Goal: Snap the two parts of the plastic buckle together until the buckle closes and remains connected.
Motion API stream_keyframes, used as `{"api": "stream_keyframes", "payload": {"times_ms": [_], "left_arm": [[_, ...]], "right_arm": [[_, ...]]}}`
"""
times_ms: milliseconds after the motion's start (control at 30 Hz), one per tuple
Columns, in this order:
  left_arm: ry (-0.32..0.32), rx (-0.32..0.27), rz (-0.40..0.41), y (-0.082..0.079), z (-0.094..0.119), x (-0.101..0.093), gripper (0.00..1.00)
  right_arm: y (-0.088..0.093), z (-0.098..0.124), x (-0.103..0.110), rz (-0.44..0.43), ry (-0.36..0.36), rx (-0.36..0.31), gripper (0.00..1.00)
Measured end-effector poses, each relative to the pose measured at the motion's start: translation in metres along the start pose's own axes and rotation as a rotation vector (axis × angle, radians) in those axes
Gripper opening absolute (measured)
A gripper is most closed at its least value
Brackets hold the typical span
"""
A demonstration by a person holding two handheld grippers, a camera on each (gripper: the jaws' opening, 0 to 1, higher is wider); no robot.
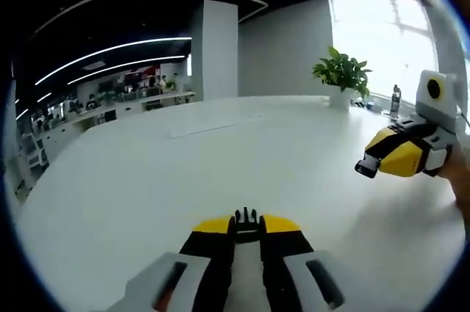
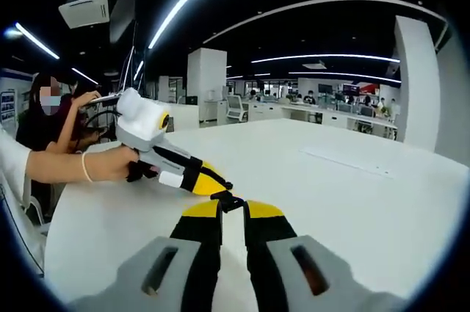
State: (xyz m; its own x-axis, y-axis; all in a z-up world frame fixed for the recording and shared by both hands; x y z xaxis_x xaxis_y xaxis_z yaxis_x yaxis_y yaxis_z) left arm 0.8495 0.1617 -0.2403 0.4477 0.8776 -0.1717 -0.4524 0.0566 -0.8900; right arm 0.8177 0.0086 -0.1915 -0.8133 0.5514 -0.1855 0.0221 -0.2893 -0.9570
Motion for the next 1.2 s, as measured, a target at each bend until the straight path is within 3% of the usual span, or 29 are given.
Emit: {"api": "stream_keyframes", "payload": {"times_ms": [133, 200, 233, 400, 533, 600, 767, 867, 1200], "left_arm": [[0.051, -0.002, -0.025, 0.001, 0.006, 0.001, 0.12], [0.126, -0.022, -0.047, -0.001, 0.009, -0.002, 0.12], [0.126, -0.011, -0.028, 0.000, 0.013, 0.000, 0.12], [0.309, -0.023, -0.156, 0.003, 0.027, -0.016, 0.12], [0.462, -0.004, -0.209, 0.010, 0.041, -0.029, 0.12], [0.492, 0.016, -0.262, 0.015, 0.046, -0.027, 0.12], [0.584, 0.036, -0.289, 0.023, 0.061, -0.024, 0.12], [0.603, 0.056, -0.319, 0.026, 0.069, -0.024, 0.12], [0.693, 0.096, -0.334, 0.034, 0.077, -0.037, 0.12]], "right_arm": [[0.001, -0.001, 0.000, -0.001, -0.005, 0.004, 0.11], [0.002, -0.002, 0.000, -0.003, -0.007, 0.008, 0.11], [0.003, -0.002, 0.001, -0.003, -0.008, 0.010, 0.11], [0.005, -0.005, 0.005, 0.015, -0.012, 0.016, 0.11], [0.006, -0.009, 0.012, 0.044, -0.041, 0.023, 0.11], [0.008, -0.012, 0.016, 0.066, -0.057, 0.033, 0.11], [0.015, -0.020, 0.041, 0.107, -0.155, 0.051, 0.11], [0.018, -0.022, 0.050, 0.104, -0.192, 0.058, 0.11], [0.011, -0.024, 0.065, 0.089, -0.272, -0.004, 0.11]]}}
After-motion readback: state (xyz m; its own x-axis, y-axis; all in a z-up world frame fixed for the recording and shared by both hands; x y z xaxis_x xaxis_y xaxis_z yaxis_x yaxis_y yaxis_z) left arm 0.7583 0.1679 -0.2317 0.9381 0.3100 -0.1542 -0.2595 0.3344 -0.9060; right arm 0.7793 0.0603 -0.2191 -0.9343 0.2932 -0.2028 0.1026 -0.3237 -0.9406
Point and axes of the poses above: the point that each gripper's makers call its tool centre point, and the gripper's own axes: z roughly backward along the fingers, x roughly to its left, y roughly out of its underside, the point moved 4 cm from there along z, roughly backward along the fingers, and after that the axes turned 7 degrees about z, right-handed, at the moved point
